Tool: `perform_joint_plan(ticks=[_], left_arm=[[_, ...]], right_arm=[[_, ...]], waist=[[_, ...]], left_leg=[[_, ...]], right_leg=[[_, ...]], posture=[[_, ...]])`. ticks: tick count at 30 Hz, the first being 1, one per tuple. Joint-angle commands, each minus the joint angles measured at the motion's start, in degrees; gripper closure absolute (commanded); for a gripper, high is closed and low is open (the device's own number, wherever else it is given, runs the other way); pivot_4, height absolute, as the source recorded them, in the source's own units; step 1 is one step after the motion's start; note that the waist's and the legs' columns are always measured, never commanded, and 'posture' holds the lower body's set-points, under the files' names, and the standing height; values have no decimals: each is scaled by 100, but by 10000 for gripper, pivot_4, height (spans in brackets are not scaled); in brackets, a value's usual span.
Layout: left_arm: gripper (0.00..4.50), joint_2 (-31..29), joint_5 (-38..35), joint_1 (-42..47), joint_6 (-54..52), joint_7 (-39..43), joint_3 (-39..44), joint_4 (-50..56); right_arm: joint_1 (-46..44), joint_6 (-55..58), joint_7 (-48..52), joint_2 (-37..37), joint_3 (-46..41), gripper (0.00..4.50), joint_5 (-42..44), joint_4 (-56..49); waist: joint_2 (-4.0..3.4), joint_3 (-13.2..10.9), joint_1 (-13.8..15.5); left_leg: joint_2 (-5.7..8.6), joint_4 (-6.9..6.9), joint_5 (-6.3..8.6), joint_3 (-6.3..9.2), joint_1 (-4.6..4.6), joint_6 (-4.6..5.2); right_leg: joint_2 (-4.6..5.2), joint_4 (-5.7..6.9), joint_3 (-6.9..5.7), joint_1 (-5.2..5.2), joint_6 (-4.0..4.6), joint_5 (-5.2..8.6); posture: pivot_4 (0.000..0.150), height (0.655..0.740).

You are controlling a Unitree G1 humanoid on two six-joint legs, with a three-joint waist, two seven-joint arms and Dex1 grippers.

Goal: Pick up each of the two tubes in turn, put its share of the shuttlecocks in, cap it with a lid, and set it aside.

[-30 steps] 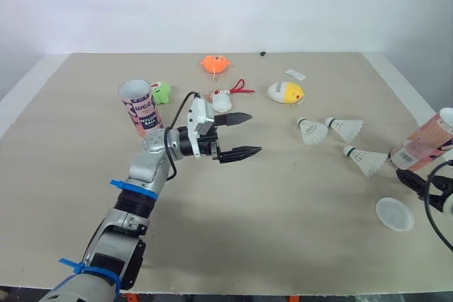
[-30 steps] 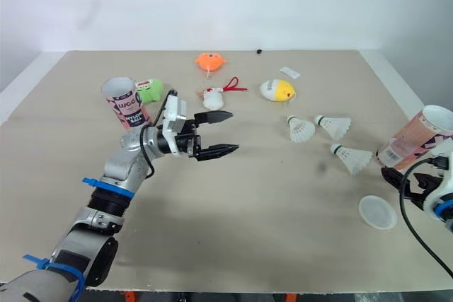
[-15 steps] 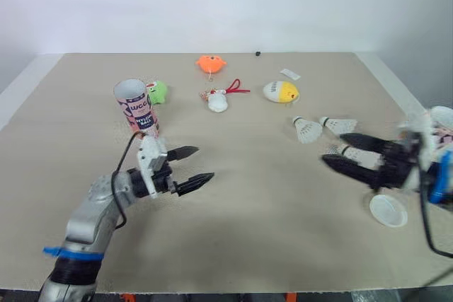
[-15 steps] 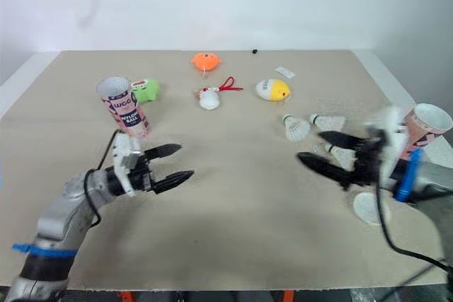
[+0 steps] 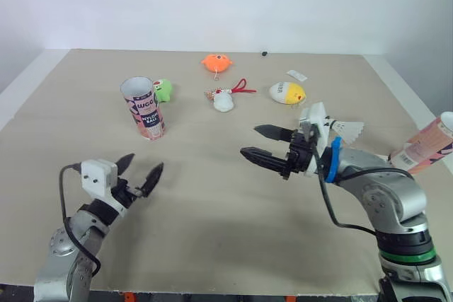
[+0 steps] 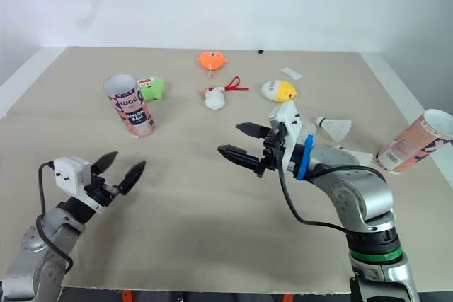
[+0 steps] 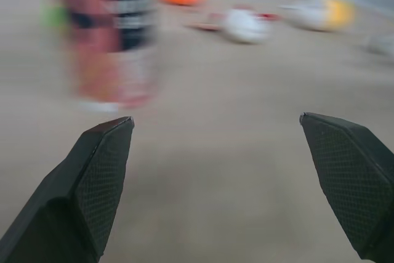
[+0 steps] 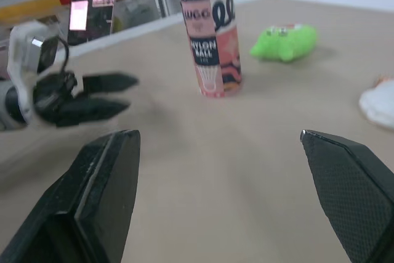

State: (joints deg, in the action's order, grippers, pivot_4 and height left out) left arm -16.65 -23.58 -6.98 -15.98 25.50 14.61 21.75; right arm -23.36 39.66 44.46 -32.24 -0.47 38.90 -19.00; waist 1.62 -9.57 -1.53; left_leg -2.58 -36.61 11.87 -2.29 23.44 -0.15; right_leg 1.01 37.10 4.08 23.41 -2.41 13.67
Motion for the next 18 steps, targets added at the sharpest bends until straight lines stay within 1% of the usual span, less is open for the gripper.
perform_joint_plan(ticks=[1, 5, 9, 18], left_arm=[[0, -1, 224, 220, 274, -291, 159, -326], [0, -103, 304, 816, 331, -390, 144, -1008], [0, -230, 372, 1243, 396, -313, 94, -1507], [0, -481, 575, 2291, 669, -109, -56, -2678]], right_arm=[[-66, -242, -177, 129, -26, 547, -190, -87], [129, -281, -373, 252, -22, 547, -309, -266], [297, -329, -516, 264, -50, 547, -422, -427], [616, -280, -793, 206, -261, 547, -379, -760]], waist=[[0, 0, 3], [4, 2, 13], [10, 5, 19], [16, 5, 20]], left_leg=[[0, 1, 0, 0, 0, 0], [-6, 1, 0, 4, 1, 0], [-8, 3, 0, 5, 2, 0], [-9, 5, 2, 7, 4, -4]], right_leg=[[0, 0, 0, 0, 0, 0], [-10, 1, -6, 1, -15, -14], [-12, 2, -7, 2, -13, -14], [-15, 2, -11, 4, -11, -13]], posture=[[1500, 7400], [1500, 7400], [1500, 7400], [1500, 7400]])
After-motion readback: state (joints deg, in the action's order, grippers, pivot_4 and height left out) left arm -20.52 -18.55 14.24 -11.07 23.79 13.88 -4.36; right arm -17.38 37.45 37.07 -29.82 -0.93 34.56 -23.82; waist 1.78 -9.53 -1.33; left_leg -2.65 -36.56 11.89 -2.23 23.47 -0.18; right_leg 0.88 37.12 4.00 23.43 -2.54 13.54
